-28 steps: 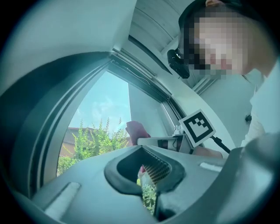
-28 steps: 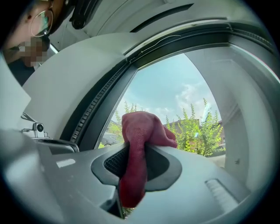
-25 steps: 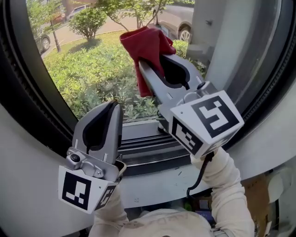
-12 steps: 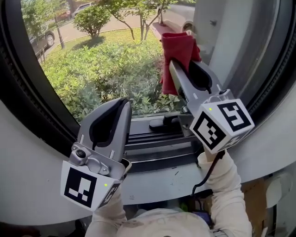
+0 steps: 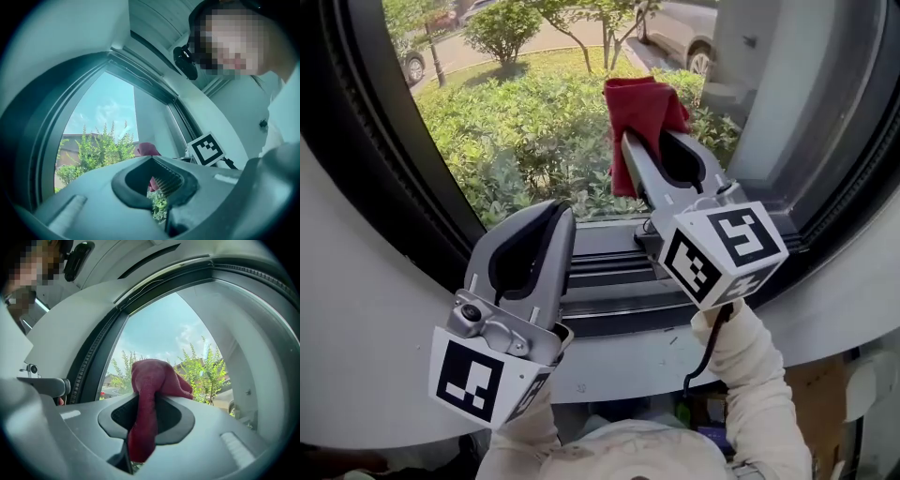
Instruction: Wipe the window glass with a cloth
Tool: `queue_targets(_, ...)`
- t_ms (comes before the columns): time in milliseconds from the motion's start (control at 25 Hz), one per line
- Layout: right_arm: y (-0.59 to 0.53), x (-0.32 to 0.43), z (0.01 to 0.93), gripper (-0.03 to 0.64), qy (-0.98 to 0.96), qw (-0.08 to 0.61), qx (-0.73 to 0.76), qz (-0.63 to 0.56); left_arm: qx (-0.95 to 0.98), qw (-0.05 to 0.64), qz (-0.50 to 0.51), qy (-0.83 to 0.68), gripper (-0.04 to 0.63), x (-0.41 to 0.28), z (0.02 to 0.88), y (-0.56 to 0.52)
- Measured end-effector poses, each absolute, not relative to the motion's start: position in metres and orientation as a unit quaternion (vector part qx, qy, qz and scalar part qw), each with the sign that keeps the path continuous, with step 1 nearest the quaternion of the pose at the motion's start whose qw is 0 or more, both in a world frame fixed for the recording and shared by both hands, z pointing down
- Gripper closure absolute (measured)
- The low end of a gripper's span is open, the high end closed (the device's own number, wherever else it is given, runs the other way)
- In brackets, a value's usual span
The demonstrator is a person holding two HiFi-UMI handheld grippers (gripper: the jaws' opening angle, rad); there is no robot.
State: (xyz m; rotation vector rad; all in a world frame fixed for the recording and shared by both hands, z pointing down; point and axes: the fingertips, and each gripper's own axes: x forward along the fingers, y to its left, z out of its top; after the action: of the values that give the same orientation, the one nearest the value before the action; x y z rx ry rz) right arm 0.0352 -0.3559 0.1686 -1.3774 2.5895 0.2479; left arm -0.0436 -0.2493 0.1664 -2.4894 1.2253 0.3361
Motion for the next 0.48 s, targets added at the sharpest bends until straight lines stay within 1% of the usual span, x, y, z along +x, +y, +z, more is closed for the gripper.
queue_targets(480, -0.348, -0.09, 0.164, 0.505, 0.886, 0.059, -0.441, 0.13, -0.862, 0.176, 0.13, 0.457, 0.594, -0.115, 0.161, -0.222)
